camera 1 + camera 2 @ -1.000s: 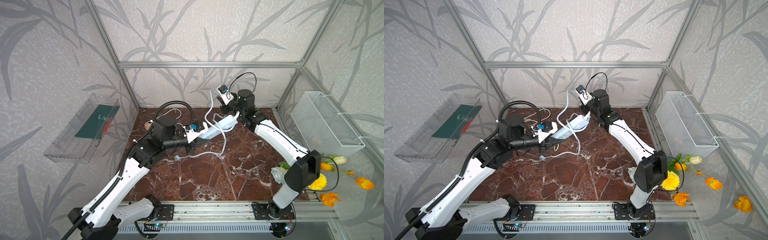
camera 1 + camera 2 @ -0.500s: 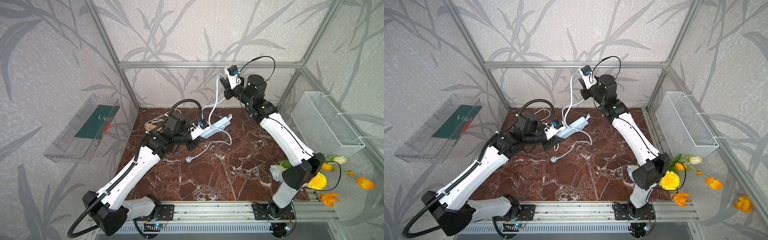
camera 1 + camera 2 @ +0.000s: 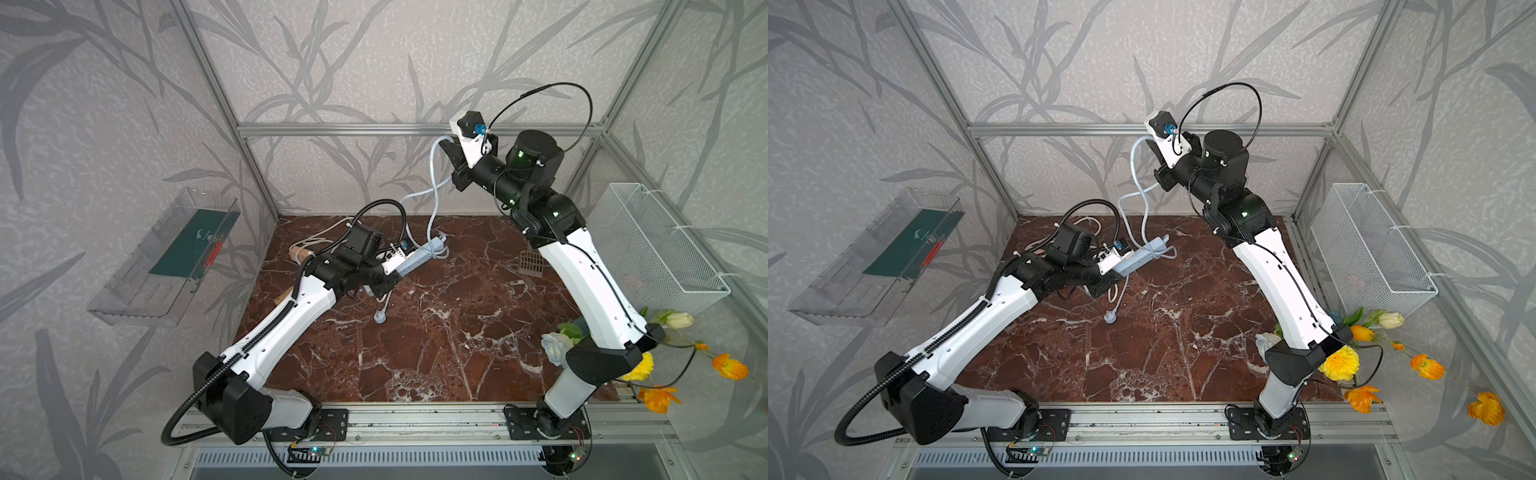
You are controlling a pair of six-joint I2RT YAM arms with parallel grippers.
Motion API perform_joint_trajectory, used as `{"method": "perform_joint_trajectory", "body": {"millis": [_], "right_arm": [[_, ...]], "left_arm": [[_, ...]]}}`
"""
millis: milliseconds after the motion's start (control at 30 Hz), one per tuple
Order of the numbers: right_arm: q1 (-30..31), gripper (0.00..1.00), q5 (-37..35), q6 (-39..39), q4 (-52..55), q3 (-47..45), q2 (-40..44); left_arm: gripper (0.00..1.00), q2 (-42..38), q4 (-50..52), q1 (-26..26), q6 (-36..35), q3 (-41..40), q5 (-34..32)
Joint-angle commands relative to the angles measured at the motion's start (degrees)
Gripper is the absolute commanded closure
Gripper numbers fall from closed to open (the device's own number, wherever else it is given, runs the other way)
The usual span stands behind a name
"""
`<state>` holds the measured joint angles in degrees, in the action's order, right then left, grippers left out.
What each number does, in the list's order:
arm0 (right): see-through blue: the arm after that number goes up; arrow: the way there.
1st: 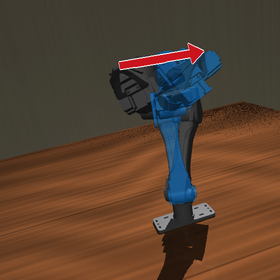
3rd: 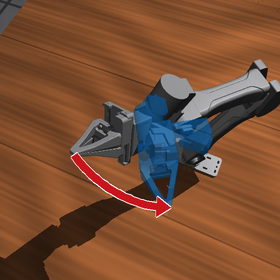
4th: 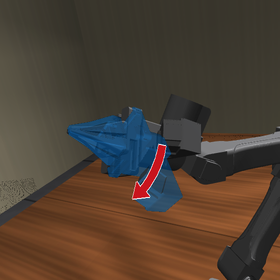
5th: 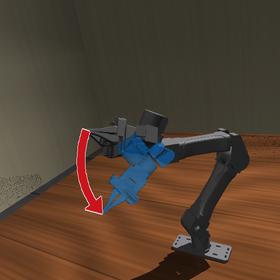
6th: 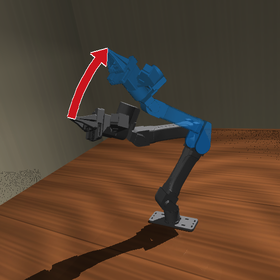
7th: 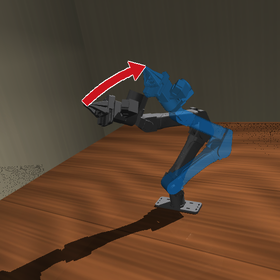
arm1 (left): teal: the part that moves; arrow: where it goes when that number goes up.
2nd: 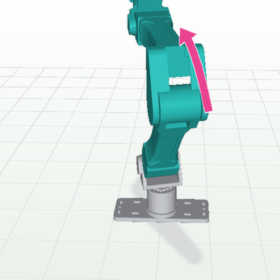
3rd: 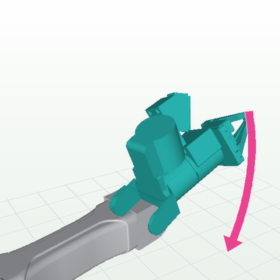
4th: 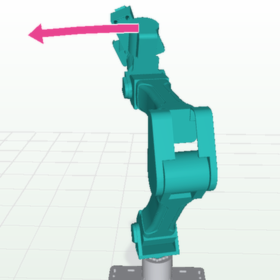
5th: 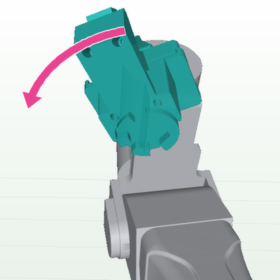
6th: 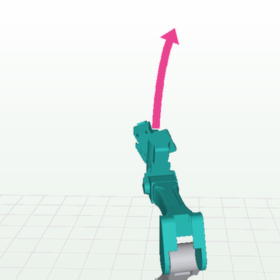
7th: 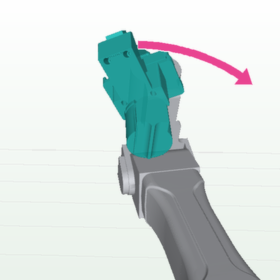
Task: Wrap the cord around the power strip
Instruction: Wrap the power cord around the power strip.
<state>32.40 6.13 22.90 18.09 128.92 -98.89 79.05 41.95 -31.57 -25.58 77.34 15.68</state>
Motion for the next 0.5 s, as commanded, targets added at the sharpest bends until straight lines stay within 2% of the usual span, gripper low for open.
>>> {"method": "perform_joint_trajectory", "body": {"millis": [0, 67, 133, 233, 367, 467], "right_arm": [[-0.41, 1.0, -8.36, 6.25, -1.28, 3.64, -2.14], [-0.3, 1.0, -12.72, 8.91, -2.44, 3.18, -2.52], [0.44, 1.0, -20.09, 14.37, -6.16, -0.07, -2.8], [1.08, 1.0, -27.32, 19.58, -10.05, -4.22, -2.3], [2.23, 1.0, -25.13, 18.9, -8.85, -7.19, 0.51], [4.69, 1.0, -20.11, 17.87, -7.65, -7.46, 2.62]], "left_arm": [[1.0, 2.0, 4.67, -0.74, 2.72, 3.07, -2.49], [1.0, 4.38, 6.83, -0.14, 6.46, 4.68, -6.47], [1.0, 6.88, 9.14, 2.13, 11.29, 7.48, -9.39], [1.0, 9.4, 11.72, 5.84, 16.06, 10.47, -11.56], [1.0, 13.72, 16.06, 9.06, 18.72, 14.89, -12.51], [1.0, 15.04, 17.4, 8.46, 14.06, 16.07, -4.42]]}}
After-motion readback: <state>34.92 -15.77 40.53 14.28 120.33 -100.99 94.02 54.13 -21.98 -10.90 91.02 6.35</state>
